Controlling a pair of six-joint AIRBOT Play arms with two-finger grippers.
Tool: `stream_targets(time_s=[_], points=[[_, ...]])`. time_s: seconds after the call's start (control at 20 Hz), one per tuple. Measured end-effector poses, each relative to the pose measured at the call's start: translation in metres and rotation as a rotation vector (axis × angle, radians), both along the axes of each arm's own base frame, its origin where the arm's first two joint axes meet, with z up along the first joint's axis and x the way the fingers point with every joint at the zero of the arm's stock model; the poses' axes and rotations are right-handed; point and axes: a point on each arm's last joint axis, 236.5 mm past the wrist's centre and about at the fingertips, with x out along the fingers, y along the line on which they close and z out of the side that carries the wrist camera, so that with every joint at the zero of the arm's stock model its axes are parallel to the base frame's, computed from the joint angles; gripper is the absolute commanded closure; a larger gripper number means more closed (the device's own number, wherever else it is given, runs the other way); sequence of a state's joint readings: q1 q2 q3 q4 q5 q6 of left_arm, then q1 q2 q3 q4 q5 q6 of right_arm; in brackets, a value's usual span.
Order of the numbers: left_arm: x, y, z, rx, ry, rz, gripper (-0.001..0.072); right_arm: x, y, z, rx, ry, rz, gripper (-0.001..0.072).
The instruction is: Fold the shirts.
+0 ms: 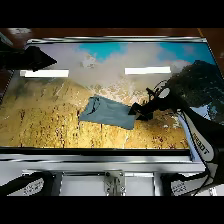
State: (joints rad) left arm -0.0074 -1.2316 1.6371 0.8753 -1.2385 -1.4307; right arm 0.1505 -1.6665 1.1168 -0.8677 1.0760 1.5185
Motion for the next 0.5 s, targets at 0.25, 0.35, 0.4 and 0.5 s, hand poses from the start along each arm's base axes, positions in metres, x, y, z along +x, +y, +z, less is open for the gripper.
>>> stream_targets(time_s=[0.25, 0.35, 0.4, 0.5], points=[[-0.002, -0.003, 0.002, -0.010, 0.003, -0.006, 0.0663, 0.019, 0.030, 0.008, 0.114, -0.080, -0.016, 0.0653], [-0.002, -0.003, 0.002, -0.010, 0.003, -0.006, 0.0663, 0.044, 0.025, 0.046, 0.169, -0.191, -0.013, 0.0653], [-0.002, -0.003, 0.002, -0.010, 0.002, -0.007, 0.0663, 0.057, 0.017, 0.072, 0.196, -0.246, -0.015, 0.0653], [-0.002, -0.004, 0.002, -0.009, 0.000, -0.010, 0.0663, 0.080, -0.007, 0.136, 0.251, -0.359, -0.044, 0.0653]])
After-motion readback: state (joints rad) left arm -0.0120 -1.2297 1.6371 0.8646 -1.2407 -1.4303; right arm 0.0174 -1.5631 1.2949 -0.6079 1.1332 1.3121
